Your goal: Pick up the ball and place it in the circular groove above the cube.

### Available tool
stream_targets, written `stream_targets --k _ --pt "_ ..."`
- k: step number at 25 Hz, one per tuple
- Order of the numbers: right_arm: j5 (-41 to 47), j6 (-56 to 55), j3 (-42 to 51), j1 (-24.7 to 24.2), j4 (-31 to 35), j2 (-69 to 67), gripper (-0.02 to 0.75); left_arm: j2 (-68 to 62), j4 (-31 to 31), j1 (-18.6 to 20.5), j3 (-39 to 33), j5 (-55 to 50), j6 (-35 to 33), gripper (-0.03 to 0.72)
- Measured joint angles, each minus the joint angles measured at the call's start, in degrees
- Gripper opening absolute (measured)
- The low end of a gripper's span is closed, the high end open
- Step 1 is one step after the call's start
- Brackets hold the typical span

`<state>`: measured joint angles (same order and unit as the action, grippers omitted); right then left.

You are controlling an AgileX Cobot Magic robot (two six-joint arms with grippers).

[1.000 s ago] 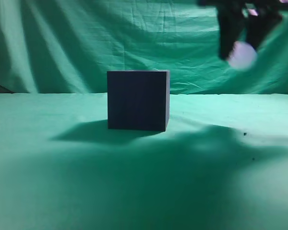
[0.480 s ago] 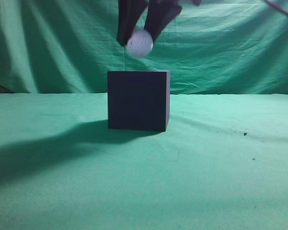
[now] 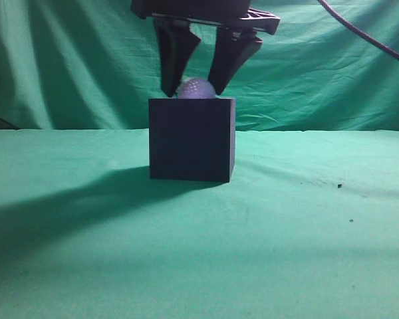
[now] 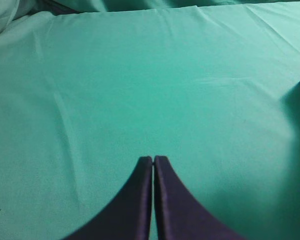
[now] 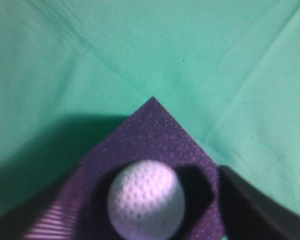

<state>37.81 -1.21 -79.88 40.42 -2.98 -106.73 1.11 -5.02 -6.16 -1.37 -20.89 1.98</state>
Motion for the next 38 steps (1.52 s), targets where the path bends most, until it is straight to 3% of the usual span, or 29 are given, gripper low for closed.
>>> stream_targets --k 3,6,8,12,15,20,24,38 --pt "0.77 0.00 -0.70 0.00 -0.13 0.00 0.605 0.00 0.00 0.00 0.00 0.00 0.00 0.000" --pt "4.92 -0.37 -3.78 0.00 -0.22 1.42 0.614 0.00 0.00 0.00 0.00 0.00 0.00 0.000" --pt "9.68 -1.42 -6.32 0.00 -0.22 3.89 0.490 0.00 0.00 0.00 0.00 0.00 0.00 0.000" --pt "20.08 -1.95 -9.11 0.00 -0.22 11.24 0.125 0.00 0.00 0.00 0.00 0.00 0.00 0.000" --pt "26.35 -1.98 -9.15 0.00 -0.22 17.90 0.000 0.00 0.00 0.00 0.00 0.00 0.00 0.000" --pt "33.15 -4.47 -7.81 0.00 -0.22 29.20 0.000 0.00 0.00 0.00 0.00 0.00 0.00 0.000" --pt "33.22 -5.66 -0.19 0.00 1.04 39.26 0.000 0.00 0.00 0.00 0.00 0.00 0.00 0.000" --pt "11.61 -5.09 33.72 0.00 4.93 72.76 0.000 0.00 0.00 0.00 0.00 0.00 0.00 0.000"
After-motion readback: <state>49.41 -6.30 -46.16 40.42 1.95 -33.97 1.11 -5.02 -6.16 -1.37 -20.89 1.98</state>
